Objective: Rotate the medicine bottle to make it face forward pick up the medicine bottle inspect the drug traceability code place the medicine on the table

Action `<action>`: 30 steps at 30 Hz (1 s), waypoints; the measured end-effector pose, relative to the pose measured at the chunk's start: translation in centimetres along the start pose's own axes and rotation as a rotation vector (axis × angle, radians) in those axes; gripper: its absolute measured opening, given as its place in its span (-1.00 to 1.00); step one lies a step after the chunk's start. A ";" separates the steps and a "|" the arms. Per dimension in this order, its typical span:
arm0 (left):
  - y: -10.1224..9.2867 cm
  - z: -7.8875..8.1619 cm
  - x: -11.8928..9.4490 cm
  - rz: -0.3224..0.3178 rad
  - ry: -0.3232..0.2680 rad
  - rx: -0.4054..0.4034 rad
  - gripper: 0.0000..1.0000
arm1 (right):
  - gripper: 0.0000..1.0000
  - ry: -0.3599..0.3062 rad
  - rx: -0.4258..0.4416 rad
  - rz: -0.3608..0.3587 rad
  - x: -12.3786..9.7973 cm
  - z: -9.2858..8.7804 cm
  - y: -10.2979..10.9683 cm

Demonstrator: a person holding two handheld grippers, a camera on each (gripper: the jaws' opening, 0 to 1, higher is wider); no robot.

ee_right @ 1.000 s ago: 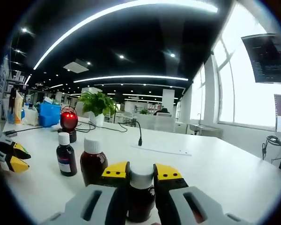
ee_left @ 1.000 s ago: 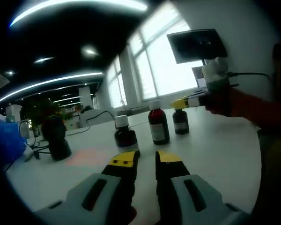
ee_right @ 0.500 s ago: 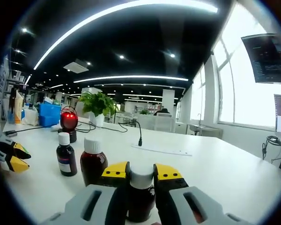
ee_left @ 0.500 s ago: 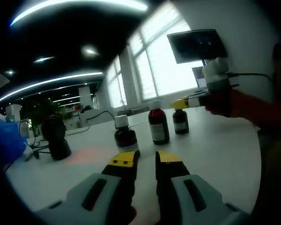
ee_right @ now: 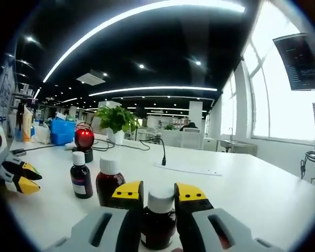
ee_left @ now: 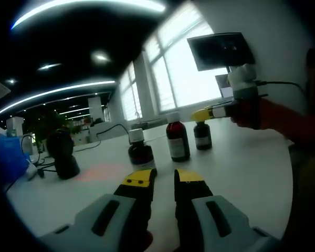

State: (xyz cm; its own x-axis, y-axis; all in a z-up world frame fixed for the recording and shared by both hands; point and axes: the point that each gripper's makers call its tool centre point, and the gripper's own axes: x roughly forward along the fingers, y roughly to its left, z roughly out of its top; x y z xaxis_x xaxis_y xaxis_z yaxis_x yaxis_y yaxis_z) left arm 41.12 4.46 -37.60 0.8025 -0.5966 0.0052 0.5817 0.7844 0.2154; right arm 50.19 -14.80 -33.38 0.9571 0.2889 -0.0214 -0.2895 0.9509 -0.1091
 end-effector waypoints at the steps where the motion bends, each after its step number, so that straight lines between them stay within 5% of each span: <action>1: 0.0 0.0 0.0 0.000 0.000 0.000 -0.84 | -0.57 -0.001 0.007 0.011 0.0 0.0 0.1; 22: 0.0 0.0 0.0 0.001 0.003 0.002 -0.83 | -0.60 0.029 0.044 0.260 0.5 -0.2 0.7; 30: 0.0 0.0 0.0 0.000 0.002 0.002 -0.83 | -0.63 0.044 0.012 0.280 0.5 -0.6 1.0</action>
State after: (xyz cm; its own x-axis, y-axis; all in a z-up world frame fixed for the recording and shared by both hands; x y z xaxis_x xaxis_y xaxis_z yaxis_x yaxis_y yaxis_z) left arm 41.12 4.44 -37.64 0.8026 -0.5965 0.0031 0.5816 0.7838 0.2176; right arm 50.40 -13.80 -34.10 0.8396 0.5354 -0.0919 -0.5422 0.8363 -0.0813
